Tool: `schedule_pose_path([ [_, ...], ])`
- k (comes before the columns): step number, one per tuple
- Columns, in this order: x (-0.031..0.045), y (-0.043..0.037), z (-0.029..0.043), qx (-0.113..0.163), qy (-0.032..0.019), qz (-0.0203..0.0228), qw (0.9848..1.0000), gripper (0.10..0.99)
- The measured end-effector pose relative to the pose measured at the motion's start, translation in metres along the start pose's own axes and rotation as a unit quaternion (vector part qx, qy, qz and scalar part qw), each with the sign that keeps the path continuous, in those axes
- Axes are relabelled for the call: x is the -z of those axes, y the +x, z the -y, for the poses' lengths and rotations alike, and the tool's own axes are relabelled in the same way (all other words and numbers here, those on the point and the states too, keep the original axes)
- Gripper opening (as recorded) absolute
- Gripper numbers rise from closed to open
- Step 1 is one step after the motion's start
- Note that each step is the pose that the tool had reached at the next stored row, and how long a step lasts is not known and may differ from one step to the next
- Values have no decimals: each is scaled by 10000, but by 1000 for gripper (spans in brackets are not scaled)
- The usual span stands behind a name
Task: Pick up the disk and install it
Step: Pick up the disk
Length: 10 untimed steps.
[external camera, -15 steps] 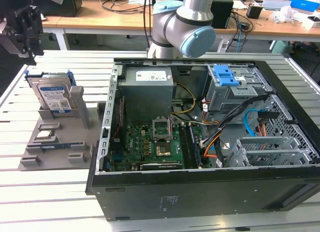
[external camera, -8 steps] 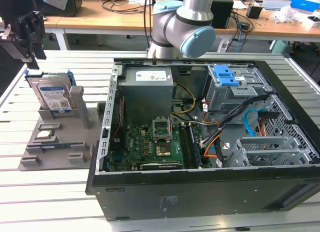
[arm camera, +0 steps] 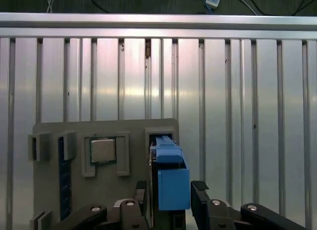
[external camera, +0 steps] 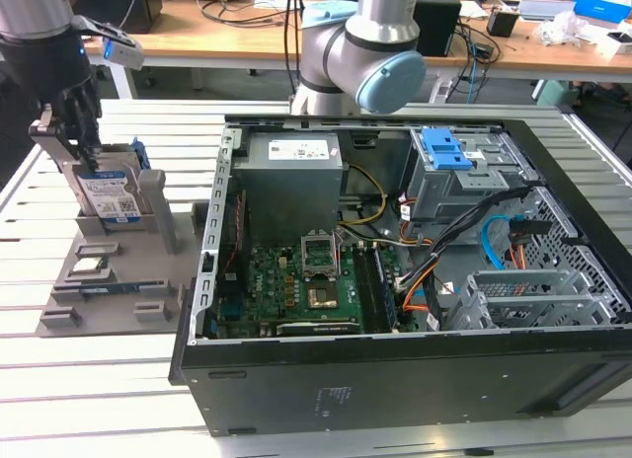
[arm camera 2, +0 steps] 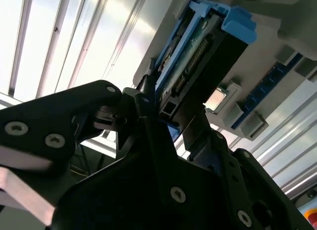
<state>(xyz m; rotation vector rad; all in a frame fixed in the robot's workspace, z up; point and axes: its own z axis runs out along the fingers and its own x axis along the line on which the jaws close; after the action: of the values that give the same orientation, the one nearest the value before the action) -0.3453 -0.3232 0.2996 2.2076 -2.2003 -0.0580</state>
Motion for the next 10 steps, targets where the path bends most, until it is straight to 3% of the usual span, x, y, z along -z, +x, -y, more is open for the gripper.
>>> schedule_pose_path([
  [4, -79, 1, 3, 24, -1, -1, 10000, 482],
  [10, -114, 1, 4, 27, -2, -2, 10000, 482],
])
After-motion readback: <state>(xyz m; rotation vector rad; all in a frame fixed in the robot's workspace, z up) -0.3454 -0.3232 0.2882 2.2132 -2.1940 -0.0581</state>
